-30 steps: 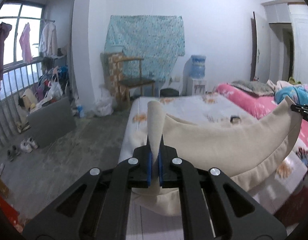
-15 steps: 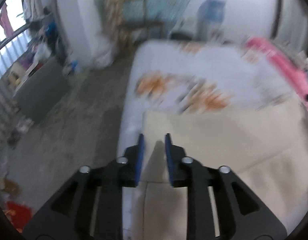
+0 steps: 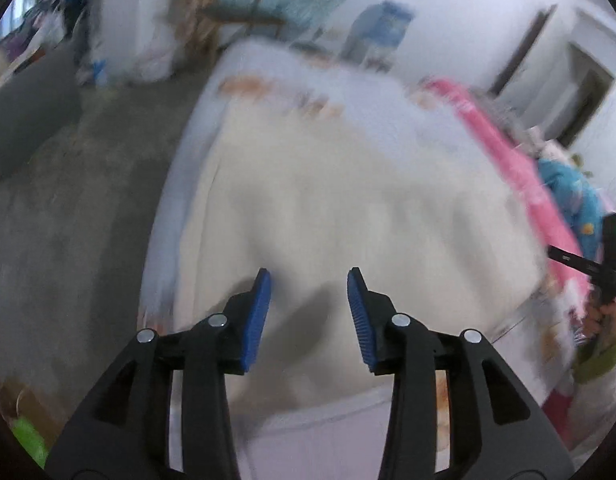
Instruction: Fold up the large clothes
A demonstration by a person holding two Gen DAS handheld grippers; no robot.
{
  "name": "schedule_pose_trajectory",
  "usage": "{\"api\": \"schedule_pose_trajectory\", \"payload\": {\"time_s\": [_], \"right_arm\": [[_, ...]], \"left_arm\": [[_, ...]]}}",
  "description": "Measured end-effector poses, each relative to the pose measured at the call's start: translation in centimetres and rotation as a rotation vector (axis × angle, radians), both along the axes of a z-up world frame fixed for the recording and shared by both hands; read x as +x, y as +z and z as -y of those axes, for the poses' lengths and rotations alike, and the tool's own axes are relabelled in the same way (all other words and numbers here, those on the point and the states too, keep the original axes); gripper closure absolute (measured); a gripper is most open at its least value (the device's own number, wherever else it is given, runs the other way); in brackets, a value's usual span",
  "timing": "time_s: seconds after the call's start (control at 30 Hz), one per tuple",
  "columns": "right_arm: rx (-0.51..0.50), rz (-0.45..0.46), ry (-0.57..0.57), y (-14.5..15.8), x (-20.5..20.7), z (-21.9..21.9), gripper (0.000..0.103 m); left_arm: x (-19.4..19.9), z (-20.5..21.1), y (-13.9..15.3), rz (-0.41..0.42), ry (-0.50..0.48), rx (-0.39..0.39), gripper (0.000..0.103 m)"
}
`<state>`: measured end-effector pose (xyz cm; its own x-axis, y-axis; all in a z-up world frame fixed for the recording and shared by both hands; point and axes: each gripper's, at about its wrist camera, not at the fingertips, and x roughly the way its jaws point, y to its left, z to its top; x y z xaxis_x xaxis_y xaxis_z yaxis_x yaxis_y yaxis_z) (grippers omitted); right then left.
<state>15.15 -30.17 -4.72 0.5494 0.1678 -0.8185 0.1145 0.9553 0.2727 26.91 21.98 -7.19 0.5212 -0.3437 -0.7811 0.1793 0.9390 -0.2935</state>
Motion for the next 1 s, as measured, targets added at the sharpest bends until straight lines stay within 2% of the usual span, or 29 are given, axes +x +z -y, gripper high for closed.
{"api": "schedule_pose_trajectory", "payload": {"time_s": [0.07,0.13,0.2,0.27,0.33,0.4,0.47,0.5,0.57,0.6,0.73,0.87,1.0], "right_arm": [[0.007,-0.028,-0.047,-1.6,-1.4,0.8,0.093],[0.003,-0.016,-0.094,-1.1,-2.7,1.1,0.094],[-0.090,-0.013,-0.131,-0.1,-3.7,0.3,0.091],[-0.127,0.004,-0.139,0.8,-4.9,-1.0,0.091],[-0.115,0.026,-0.126,1.4,-5.8,-2.2,0.081],[-0.140,0.065,-0.112,2.1,-7.2,-4.5,0.055],[-0.154,0.107,-0.089,2.6,-8.5,-6.9,0.043],[-0.152,0.117,-0.078,2.7,-9.3,-7.5,0.035],[-0.152,0.140,-0.050,2.8,-10.6,-9.6,0.028],[-0.162,0.145,-0.044,3.0,-11.4,-10.4,0.023],[-0.226,0.155,-0.011,3.2,-12.8,-13.5,0.017],[-0.282,0.198,-0.024,4.3,-13.6,-15.3,0.009],[-0.356,0.233,-0.064,5.3,-14.1,-16.5,0.007]], "left_arm": [[-1.2,-1.0,-0.6,0.039,0.040,0.026,0.063],[-2.2,-1.6,-0.5,0.037,0.073,0.049,0.059],[-3.5,-2.6,0.3,0.053,0.097,0.028,0.056],[-5.5,-2.5,1.4,0.090,0.103,0.041,0.045],[-7.3,-1.2,2.4,0.113,0.103,0.056,0.037],[-9.1,1.0,3.2,0.133,0.081,0.057,0.030],[-10.9,3.1,4.2,0.156,0.062,0.066,0.018],[-11.8,4.6,4.5,0.166,0.059,0.071,0.017],[-13.5,6.4,5.2,0.187,0.058,0.079,0.011],[-14.2,7.4,5.6,0.197,0.068,0.088,0.011],[-16.1,10.5,6.2,0.218,0.088,0.129,0.009],[-17.5,12.9,7.0,0.250,0.130,0.198,0.008],[-17.7,14.1,7.7,0.261,0.178,0.256,0.008]]}}
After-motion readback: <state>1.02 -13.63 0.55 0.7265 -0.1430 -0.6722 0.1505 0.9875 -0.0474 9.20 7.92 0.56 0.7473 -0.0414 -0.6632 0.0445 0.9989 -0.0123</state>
